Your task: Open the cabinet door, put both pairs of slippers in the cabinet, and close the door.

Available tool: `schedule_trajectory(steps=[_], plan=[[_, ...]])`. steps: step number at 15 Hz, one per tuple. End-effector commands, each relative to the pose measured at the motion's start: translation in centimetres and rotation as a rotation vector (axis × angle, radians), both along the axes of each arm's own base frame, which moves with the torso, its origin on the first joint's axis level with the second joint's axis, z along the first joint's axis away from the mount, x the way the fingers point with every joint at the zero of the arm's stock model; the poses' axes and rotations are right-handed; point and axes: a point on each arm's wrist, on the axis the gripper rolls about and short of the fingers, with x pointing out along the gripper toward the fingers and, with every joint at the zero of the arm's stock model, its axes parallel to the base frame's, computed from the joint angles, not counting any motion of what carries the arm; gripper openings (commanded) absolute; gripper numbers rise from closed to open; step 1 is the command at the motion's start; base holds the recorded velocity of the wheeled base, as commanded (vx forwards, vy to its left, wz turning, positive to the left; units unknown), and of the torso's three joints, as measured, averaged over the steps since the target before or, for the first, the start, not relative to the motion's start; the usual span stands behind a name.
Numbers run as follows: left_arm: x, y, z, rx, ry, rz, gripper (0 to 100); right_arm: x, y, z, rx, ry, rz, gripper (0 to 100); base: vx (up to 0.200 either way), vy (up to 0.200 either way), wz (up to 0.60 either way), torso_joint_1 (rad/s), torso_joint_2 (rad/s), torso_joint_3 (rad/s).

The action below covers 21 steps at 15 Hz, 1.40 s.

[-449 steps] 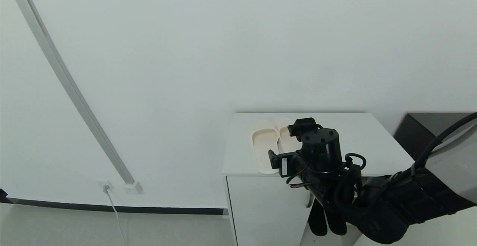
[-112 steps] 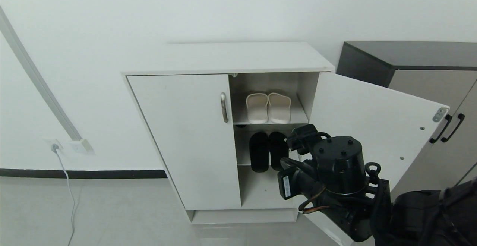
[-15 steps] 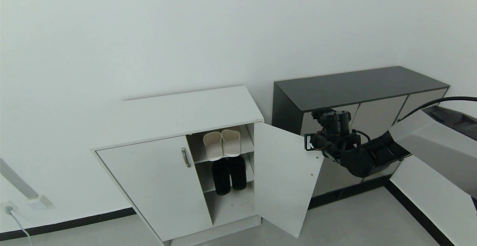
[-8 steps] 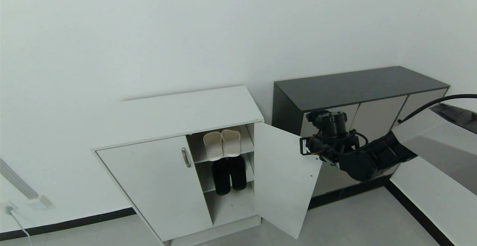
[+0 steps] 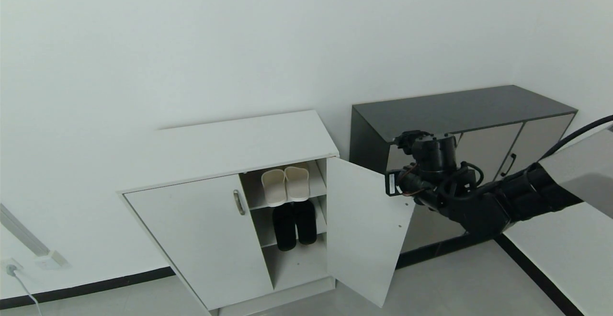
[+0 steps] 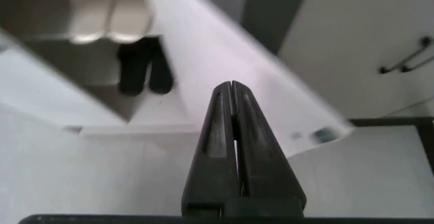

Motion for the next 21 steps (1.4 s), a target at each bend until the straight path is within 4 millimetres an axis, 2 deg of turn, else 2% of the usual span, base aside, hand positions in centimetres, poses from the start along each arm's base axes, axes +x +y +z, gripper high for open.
schedule_trajectory(steps=[1,5,8,15,17,21], plan=[[0.0,0.0,0.0,0.0,0.001,-0.001,0,3.1,-1.9,-1.1,0.002,-0.002,-0.069,0,0.0,0.0,0.0,0.0,0.0,0.0],[0.0,0.0,0.0,0.0,0.001,-0.001,0,6.4,-3.1,-3.0,-0.011,0.028,-0.121,0,0.0,0.0,0.0,0.0,0.0,0.0],[0.0,0.0,0.0,0.0,0.001,-0.001,0,7.7,-3.4,-3.8,-0.012,0.034,-0.139,0,0.0,0.0,0.0,0.0,0.0,0.0],[0.0,0.0,0.0,0.0,0.001,-0.001,0,7.4,-3.1,-4.0,-0.024,0.074,-0.122,0,0.0,0.0,0.0,0.0,0.0,0.0],[0.0,0.0,0.0,0.0,0.001,-0.001,0,6.9,-2.4,-3.8,-0.025,0.077,-0.106,0,0.0,0.0,0.0,0.0,0.0,0.0],[0.0,0.0,0.0,0.0,0.001,-0.001,0,4.7,-0.3,-3.7,-0.035,0.093,-0.043,0,0.0,0.0,0.0,0.0,0.0,0.0]])
